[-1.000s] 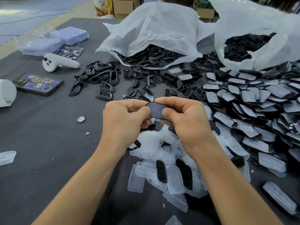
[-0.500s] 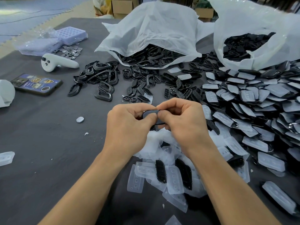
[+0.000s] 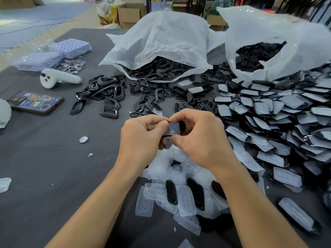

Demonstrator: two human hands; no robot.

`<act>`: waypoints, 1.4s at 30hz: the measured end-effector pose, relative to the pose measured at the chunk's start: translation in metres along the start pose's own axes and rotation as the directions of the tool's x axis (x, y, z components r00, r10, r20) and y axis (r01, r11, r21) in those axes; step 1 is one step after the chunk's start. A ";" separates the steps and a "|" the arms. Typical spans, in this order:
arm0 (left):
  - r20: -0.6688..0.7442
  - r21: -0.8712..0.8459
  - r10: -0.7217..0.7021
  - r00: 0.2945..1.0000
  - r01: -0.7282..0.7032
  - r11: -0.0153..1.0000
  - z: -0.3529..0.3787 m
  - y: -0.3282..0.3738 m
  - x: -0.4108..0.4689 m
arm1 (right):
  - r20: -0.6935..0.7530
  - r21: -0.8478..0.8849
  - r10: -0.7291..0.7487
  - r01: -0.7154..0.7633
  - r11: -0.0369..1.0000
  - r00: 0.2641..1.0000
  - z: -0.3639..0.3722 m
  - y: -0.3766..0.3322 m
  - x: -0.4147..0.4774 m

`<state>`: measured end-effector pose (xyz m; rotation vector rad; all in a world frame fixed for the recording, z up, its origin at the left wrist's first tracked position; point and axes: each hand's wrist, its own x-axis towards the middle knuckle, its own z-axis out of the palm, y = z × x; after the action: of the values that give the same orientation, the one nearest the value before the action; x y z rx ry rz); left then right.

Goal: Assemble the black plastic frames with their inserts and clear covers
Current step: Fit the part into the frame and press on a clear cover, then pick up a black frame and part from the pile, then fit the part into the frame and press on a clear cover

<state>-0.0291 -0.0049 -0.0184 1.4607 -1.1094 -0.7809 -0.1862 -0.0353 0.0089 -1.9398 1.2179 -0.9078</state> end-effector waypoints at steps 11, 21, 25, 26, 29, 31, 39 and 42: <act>0.423 0.135 0.083 0.903 -0.153 0.979 0.148 0.061 0.026 | -0.454 -0.329 0.200 -0.372 0.868 0.868 -0.191 0.059 -0.010; 0.701 0.375 0.030 0.713 -0.404 0.834 0.222 0.066 0.050 | -0.408 -0.594 0.338 -0.527 0.608 0.848 -0.245 0.091 -0.003; 0.526 0.337 0.097 0.845 -0.312 0.889 0.195 0.053 0.063 | -0.441 -0.574 0.082 -0.351 0.740 0.894 -0.210 0.075 -0.007; 0.468 0.341 0.097 0.878 -0.281 0.897 0.183 0.049 0.065 | -0.410 -0.555 0.073 -0.313 0.771 0.909 -0.198 0.071 -0.006; 0.324 0.420 0.058 0.944 -0.198 0.886 0.144 0.038 0.067 | -0.279 -0.460 0.136 -0.257 0.850 0.951 -0.155 0.063 0.001; 0.224 0.478 0.088 0.971 -0.188 0.858 0.115 0.032 0.065 | -0.194 -0.393 0.150 -0.217 0.894 0.970 -0.125 0.059 0.010; 0.001 0.672 0.207 0.978 -0.154 0.724 0.010 -0.004 0.081 | 0.027 -0.275 0.094 -0.083 0.958 0.995 -0.001 0.032 0.073; -0.051 0.729 0.211 0.976 -0.108 0.676 -0.023 -0.019 0.094 | 0.077 -0.253 0.080 -0.058 0.966 0.994 0.028 0.024 0.097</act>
<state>0.0284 -0.0845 -0.0233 1.9934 -1.5137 -0.0762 -0.1426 -0.1286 -0.0056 -2.0941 1.3955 -0.6513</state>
